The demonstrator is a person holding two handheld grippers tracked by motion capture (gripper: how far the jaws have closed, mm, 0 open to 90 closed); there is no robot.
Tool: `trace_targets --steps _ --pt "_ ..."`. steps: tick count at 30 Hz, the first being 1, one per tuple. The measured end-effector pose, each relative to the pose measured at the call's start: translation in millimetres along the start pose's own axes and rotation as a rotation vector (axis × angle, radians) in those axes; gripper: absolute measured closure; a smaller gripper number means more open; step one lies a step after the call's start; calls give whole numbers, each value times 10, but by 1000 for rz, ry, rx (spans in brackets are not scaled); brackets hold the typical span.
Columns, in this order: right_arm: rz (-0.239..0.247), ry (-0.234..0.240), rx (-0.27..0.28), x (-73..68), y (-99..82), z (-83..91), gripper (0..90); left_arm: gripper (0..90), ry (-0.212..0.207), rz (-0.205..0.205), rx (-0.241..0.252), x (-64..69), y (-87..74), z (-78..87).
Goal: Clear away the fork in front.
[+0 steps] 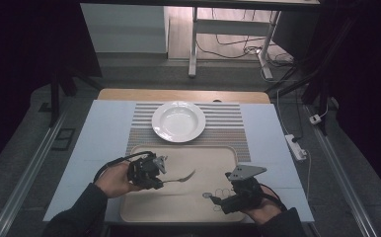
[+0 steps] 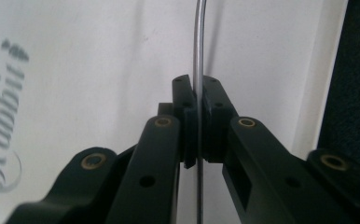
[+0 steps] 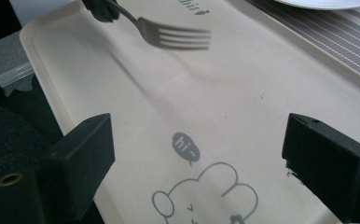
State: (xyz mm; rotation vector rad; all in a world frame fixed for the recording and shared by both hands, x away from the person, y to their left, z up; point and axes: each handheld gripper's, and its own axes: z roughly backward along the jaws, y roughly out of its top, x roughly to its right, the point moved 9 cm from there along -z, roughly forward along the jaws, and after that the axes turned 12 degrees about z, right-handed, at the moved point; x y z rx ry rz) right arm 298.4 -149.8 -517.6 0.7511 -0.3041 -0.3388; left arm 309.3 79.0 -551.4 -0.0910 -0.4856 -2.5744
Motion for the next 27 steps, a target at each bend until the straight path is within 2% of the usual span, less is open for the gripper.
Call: trace_targets --steps 5,8,13,18,27 --pt "-20 -4 -24 -5 -93 23 24 860 22 119 31 -22 -79 53" --pt "-50 -19 -17 15 -136 63 10 860 43 198 57 -34 -116 83" --pt "-68 -47 -5 23 -189 158 2 860 81 301 72 -41 -178 91" --pt "-76 -39 -24 -33 -279 197 2 860 79 422 103 -70 -232 87" --pt "-65 -72 -44 -55 -380 287 2 859 49 648 131 -131 -322 10"
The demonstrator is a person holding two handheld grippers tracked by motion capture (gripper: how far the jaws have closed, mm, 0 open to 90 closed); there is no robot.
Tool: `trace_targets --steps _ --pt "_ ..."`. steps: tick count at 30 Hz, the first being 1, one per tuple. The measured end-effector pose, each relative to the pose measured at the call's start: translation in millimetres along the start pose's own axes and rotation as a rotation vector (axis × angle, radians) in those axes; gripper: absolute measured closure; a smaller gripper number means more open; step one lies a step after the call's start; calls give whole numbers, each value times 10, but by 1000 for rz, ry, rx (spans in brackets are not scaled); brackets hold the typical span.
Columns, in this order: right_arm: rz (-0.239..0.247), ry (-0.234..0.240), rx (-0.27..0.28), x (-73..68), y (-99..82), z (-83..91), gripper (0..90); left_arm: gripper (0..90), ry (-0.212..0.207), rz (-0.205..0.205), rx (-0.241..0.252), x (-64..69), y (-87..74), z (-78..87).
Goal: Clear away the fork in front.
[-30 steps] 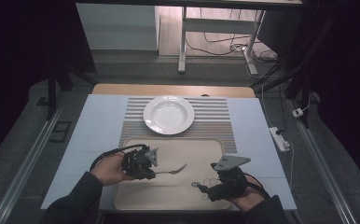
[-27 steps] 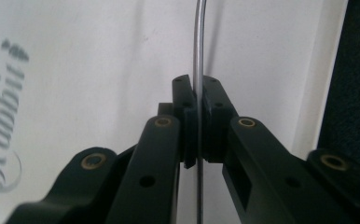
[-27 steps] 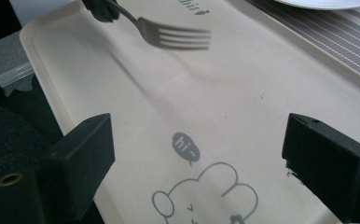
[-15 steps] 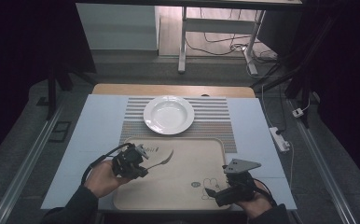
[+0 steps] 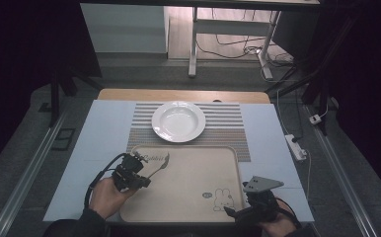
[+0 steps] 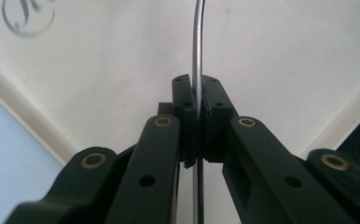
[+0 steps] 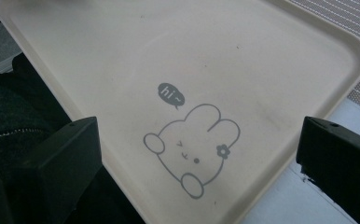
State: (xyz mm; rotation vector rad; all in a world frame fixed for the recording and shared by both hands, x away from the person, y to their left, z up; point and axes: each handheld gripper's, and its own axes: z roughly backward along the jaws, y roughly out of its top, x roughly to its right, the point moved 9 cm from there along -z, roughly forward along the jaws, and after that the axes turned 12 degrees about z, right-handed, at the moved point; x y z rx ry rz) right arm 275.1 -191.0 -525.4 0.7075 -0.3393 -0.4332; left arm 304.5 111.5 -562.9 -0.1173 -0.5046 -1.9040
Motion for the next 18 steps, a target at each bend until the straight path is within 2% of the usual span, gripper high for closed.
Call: trace_targets --steps 4,7,9,16,18 --pt "-7 0 -13 -4 -42 9 2 859 30 66 -16 -69 -11 -65" --pt "-10 7 -16 -6 -57 7 2 858 59 93 -29 -124 -25 -106" --pt "-11 7 -14 -5 -57 8 2 857 64 107 -37 -155 -35 -128" --pt "-9 10 -20 -11 -64 1 3 844 82 96 -70 -198 -74 -208" --pt "-9 10 -22 -11 -66 0 3 838 71 94 -69 -199 -72 -211"
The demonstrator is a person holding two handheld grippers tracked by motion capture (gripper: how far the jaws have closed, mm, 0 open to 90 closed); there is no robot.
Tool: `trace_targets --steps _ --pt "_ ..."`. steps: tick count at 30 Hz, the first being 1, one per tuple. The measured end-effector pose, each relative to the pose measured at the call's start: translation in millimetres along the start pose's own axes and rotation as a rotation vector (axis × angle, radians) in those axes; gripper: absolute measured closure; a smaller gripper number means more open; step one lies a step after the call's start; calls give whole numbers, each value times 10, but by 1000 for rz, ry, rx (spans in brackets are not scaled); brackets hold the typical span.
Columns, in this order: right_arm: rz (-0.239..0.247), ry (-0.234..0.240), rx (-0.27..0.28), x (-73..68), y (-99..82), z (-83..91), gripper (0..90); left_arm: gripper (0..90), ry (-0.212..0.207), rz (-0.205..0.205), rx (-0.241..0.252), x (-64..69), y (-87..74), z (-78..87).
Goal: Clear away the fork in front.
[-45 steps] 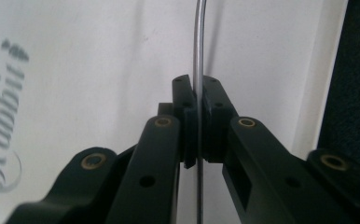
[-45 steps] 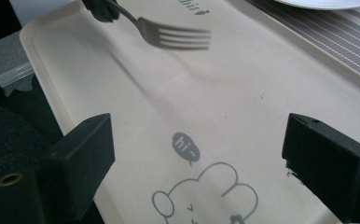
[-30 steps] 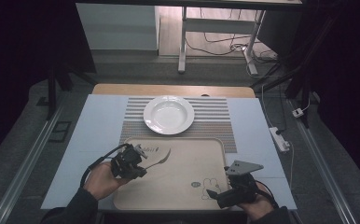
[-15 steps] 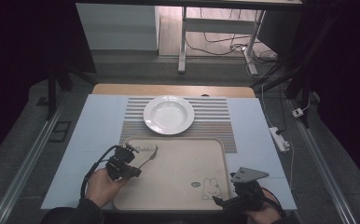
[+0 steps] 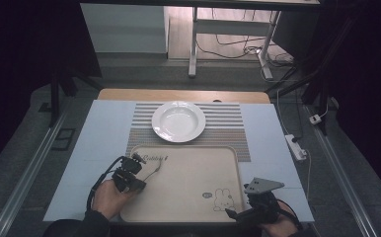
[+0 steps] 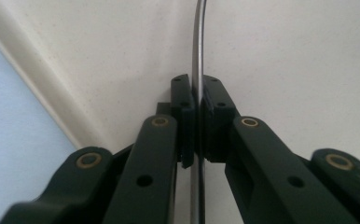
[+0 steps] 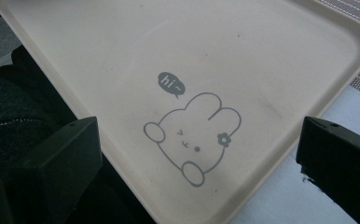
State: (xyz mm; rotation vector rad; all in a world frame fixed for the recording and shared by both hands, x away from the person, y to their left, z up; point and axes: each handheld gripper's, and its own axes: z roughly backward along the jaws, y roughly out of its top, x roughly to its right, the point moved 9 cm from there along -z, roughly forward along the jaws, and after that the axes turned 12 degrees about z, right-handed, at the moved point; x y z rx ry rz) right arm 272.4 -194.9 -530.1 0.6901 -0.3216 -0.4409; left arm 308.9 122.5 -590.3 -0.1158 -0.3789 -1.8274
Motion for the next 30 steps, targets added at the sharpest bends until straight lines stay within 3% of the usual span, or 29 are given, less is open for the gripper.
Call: trace_targets --steps 7,13,19,24,30 --pt "2 -1 -7 -1 -12 -1 3 800 -21 -7 4 -11 9 16" --pt "-10 -14 7 18 -25 43 3 795 -34 -21 73 -30 105 132" --pt "-26 -40 27 28 -33 114 3 890 -51 -58 119 -20 340 184" --pt "-44 -56 43 20 -56 174 3 891 -39 -86 142 2 545 100" --pt "-56 -56 54 21 -65 202 3 891 -64 -109 130 75 605 -19"
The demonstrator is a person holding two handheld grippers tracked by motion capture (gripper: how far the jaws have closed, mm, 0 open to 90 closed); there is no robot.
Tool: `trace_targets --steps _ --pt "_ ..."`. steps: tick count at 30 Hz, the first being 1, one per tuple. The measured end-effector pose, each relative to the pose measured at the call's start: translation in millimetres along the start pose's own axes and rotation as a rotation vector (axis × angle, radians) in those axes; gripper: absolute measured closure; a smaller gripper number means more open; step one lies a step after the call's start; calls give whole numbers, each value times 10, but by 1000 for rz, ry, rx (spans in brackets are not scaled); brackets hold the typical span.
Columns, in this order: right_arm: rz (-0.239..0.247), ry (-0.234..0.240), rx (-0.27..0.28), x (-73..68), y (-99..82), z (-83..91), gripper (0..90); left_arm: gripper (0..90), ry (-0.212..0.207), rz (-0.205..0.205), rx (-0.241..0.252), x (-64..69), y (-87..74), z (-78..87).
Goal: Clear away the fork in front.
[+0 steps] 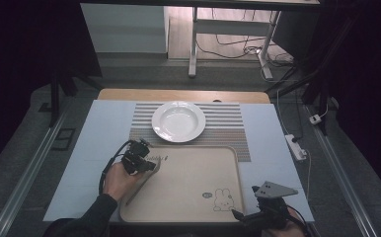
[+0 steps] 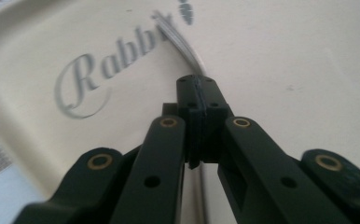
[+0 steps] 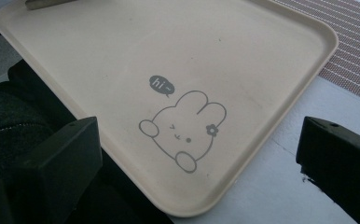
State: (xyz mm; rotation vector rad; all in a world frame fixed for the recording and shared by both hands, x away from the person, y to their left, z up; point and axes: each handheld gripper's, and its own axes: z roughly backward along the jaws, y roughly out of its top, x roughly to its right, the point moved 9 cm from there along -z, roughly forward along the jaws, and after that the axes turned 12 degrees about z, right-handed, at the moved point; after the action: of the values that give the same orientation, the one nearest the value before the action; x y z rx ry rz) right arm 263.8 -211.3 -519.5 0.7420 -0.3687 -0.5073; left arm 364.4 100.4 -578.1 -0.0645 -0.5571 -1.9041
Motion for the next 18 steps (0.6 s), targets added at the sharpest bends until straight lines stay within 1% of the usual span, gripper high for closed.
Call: trace_targets --steps 1,3,5,8,12,13,17,18 --pt "-2 2 -1 -2 -1 -2 3 891 -1 -8 -1 22 1 -12" --pt "-1 5 -2 -4 -1 -5 4 891 -18 -26 -5 81 -1 -24" --pt "0 7 -2 -4 -2 -6 4 891 -25 -40 0 133 1 -22" --pt "-2 9 -3 -1 -4 -3 4 891 -47 -65 15 210 8 -6" --pt "-5 16 0 -2 -3 -5 5 890 -89 -105 20 310 -5 -20" --pt "-6 17 0 -3 -2 -7 5 891 -97 -121 15 339 -15 -34" --pt "-3 23 -2 -7 -5 -9 5 891 -102 -162 -12 450 -62 -123" --pt "-4 24 0 -8 -3 -9 5 890 -98 -170 -19 467 -72 -146"
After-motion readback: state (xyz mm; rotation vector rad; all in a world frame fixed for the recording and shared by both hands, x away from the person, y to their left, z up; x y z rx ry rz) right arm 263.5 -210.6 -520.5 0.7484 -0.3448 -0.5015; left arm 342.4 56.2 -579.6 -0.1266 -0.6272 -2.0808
